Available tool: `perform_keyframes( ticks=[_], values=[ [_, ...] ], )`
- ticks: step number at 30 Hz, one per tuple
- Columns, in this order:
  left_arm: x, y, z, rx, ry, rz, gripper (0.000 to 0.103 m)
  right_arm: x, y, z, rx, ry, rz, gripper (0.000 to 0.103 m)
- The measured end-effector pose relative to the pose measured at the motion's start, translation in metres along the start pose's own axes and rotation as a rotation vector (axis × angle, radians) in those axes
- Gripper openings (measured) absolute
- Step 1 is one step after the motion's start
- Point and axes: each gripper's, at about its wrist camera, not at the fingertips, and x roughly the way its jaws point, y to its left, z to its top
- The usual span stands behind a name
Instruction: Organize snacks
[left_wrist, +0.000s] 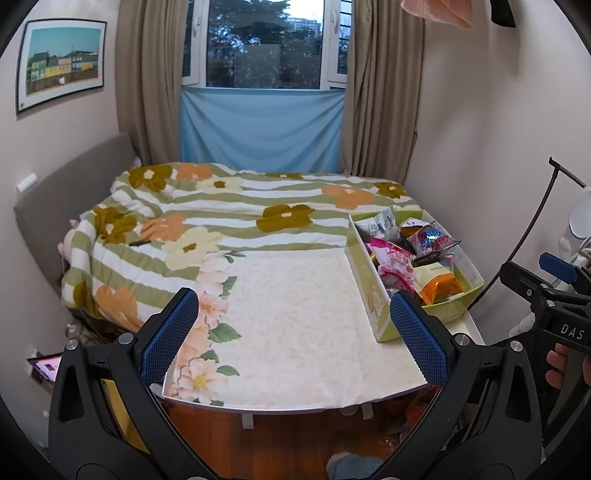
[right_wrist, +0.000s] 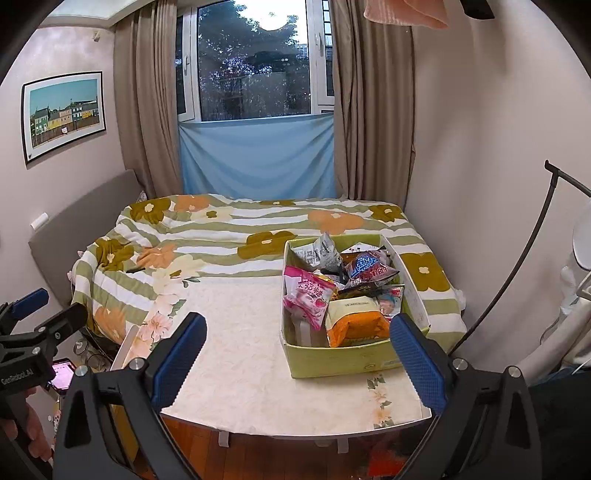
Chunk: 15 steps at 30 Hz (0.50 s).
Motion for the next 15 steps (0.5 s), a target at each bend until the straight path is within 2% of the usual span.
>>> perform_keyframes(
  ticks=[15],
  values=[
    [0.0054, -0.0023, 0.0046, 0.004, 0.004, 0.01, 0.103, 0.0025, 0.002, -0.0016, 0.001, 0.008, 0.007, 0.099]
  ],
)
